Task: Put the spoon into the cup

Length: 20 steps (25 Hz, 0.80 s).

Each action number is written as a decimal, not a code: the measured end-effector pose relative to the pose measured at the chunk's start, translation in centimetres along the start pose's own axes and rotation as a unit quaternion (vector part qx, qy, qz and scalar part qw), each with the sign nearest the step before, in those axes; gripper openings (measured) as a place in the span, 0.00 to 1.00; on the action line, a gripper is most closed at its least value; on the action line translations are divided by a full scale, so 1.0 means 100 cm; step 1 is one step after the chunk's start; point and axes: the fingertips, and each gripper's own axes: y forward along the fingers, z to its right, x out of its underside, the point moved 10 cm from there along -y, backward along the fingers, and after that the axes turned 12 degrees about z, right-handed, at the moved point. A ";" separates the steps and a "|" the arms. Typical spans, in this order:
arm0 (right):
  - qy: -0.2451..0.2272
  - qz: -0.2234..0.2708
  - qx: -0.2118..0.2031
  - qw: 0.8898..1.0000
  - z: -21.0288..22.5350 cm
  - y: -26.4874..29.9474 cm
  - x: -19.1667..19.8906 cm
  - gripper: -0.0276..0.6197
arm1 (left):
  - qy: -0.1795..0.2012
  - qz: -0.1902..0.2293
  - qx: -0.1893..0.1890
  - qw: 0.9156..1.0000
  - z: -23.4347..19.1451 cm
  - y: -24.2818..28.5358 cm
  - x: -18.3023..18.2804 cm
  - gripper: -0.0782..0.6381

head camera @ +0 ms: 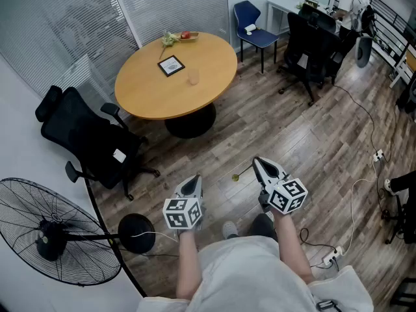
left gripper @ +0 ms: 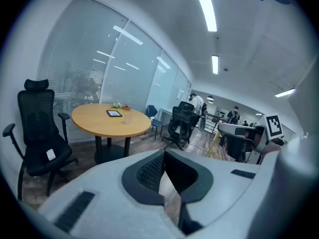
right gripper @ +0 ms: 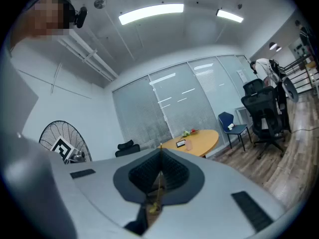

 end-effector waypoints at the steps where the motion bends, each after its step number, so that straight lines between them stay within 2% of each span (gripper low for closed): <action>1: -0.001 0.000 0.000 1.000 -0.001 0.004 0.001 0.04 | 0.006 0.006 0.002 1.000 -0.002 0.000 -0.002 0.12; 6: 0.000 0.001 -0.001 1.000 -0.005 0.021 0.003 0.04 | 0.023 0.022 0.009 0.999 -0.014 0.000 -0.008 0.12; 12: -0.006 0.001 -0.006 1.000 -0.016 0.029 0.003 0.04 | 0.012 0.037 -0.003 0.999 -0.029 -0.006 -0.008 0.12; 15: 0.002 0.008 -0.013 1.000 -0.010 0.029 -0.002 0.04 | 0.020 0.032 -0.008 0.999 -0.029 0.000 -0.007 0.12; 20: 0.001 0.005 -0.017 1.000 0.009 0.042 -0.008 0.04 | 0.009 0.028 -0.009 1.000 -0.031 0.019 -0.006 0.12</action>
